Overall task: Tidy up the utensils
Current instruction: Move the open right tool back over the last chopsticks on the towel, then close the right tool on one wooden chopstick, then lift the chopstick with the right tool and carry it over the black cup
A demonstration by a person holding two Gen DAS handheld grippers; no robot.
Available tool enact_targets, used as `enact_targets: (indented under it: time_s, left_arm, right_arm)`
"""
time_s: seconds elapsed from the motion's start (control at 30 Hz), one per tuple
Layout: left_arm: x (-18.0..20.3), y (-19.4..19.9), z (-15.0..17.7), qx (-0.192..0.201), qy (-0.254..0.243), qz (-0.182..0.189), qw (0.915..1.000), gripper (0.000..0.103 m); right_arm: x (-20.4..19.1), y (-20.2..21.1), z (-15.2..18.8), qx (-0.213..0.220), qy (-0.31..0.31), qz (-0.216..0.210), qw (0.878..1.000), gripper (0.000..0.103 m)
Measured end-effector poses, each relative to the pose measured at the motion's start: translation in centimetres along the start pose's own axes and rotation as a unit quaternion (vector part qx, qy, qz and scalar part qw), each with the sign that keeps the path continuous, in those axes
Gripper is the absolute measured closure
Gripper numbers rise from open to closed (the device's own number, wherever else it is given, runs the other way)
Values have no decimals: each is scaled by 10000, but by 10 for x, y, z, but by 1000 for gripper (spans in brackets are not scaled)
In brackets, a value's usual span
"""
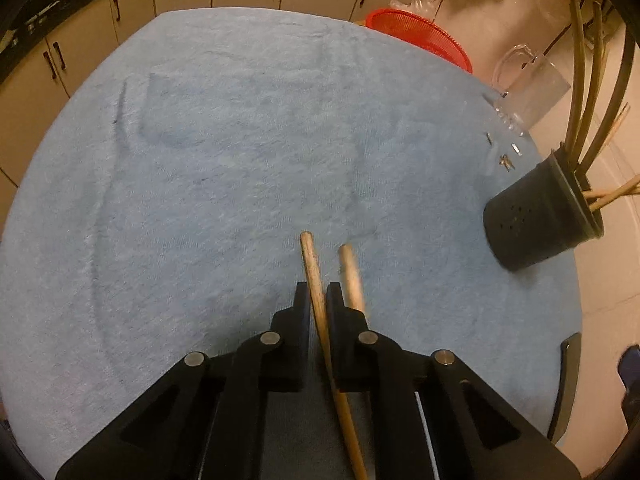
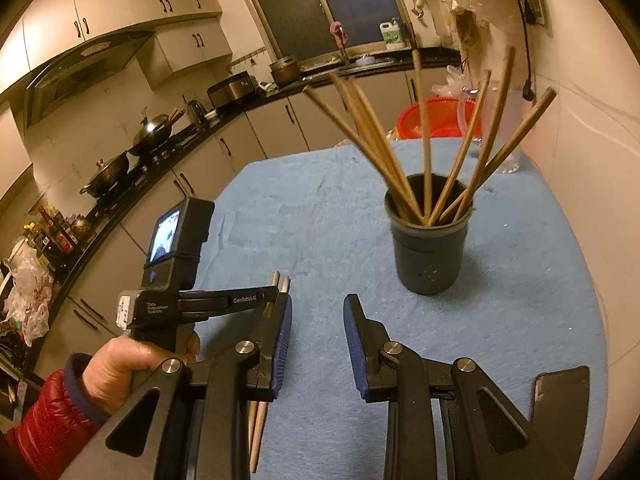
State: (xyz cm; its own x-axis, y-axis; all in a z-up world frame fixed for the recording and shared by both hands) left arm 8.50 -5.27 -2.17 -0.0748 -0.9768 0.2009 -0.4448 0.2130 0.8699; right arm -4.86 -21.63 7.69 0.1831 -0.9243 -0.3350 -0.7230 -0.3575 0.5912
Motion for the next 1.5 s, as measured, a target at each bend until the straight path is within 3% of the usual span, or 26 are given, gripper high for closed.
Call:
enact_targets:
  time_s: [0.23, 0.47, 0.7, 0.73, 0.83, 1.03, 1.23, 1.5]
  left_arm:
    - [-45, 27, 31, 74, 214, 118, 9997, 95]
    - [-57, 30, 35, 77, 333, 422, 9985, 95]
    - [-55, 23, 31, 134, 331, 547, 9979, 96]
    - [-55, 23, 31, 141, 326, 559, 9978, 96]
    - [-56, 22, 30, 161, 323, 567, 9977, 96]
    - [-42, 33, 21, 427, 231, 835, 9953, 97]
    - [-25, 71, 10, 1014, 48, 880, 9909, 97]
    - [-1, 129, 3, 1867, -262, 674, 9798, 97]
  right_arm:
    - [-25, -47, 13, -701, 239, -89, 9972, 74]
    - [-46, -131, 17, -1702, 287, -118, 9849, 74]
    - [-39, -191, 17, -2283, 315, 331, 9725, 74]
    - [-41, -192, 14, -2224, 359, 365, 9736, 76]
    - [-45, -198, 13, -2298, 651, 608, 9691, 94]
    - [-42, -180, 8, -2056, 452, 313, 9771, 96]
    - [-56, -119, -14, -1137, 462, -64, 9924, 96]
    - [-70, -44, -31, -181, 540, -183, 9982, 95]
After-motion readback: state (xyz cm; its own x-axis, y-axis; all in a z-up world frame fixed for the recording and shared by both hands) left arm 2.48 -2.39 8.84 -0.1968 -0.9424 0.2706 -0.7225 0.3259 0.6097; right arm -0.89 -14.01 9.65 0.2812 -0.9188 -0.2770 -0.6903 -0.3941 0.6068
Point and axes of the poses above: each gripper's, at about its wrist camera, not at the fingertips, and y roughly against the way its jaws point, x to its right, z to its underside, the point moved 5 cm from there along -y, roughly the way its jaws point, and after that the axes turned 5 degrees about x, right-handed, at the moved point
